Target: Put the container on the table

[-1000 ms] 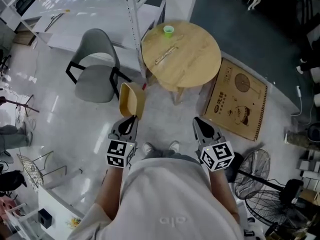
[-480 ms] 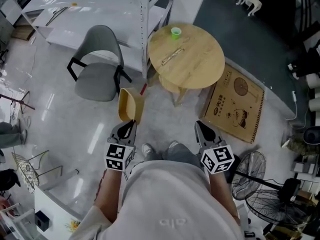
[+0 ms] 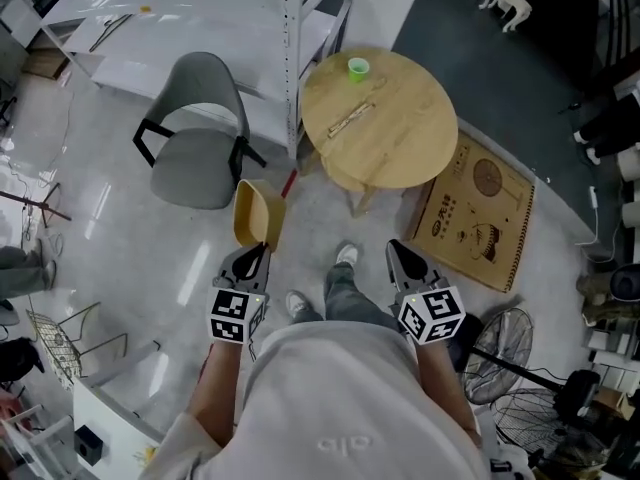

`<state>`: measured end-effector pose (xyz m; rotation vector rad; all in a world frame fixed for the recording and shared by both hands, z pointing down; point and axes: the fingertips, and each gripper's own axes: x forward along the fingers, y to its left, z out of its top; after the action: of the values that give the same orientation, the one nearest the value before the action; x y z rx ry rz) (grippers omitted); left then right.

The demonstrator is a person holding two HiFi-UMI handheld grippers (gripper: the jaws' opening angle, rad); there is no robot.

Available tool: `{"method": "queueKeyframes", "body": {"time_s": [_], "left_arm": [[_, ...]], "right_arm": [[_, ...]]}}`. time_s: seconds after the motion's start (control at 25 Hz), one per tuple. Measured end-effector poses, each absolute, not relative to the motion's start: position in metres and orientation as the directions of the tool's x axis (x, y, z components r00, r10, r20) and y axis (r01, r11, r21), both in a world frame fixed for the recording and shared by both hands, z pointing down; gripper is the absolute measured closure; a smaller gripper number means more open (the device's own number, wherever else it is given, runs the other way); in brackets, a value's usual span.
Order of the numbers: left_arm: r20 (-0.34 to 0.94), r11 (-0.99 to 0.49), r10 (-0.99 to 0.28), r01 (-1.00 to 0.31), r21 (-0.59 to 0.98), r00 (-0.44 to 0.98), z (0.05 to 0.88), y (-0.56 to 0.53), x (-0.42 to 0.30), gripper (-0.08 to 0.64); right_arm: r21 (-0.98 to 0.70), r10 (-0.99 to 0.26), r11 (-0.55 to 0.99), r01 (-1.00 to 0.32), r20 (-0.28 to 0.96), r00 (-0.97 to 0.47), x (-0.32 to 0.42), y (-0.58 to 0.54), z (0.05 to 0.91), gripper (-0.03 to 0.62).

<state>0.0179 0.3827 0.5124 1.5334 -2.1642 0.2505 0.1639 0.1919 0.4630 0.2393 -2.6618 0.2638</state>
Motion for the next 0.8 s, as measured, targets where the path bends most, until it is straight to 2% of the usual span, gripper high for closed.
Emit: {"method": "queueKeyframes", "body": {"time_s": [0.48,0.8], "left_arm": [[0.508,0.378,-0.808,-0.924,0.059,-0.298,0.501,0.244,-0.051,0.538],[0.558,0.354,-0.774,-0.935,-0.014,-0.301,0.497,0.134,-0.081,0.538]], "right_arm": [[-0.176,-0.115,0.963,-0.203,0.411,-0.904,0.086,0.033,0.458,0.568],[-0.182,-0.114,0.962,-0.202,0.406,-0.907,0.072,-0.064,0.457,0.568]]}}
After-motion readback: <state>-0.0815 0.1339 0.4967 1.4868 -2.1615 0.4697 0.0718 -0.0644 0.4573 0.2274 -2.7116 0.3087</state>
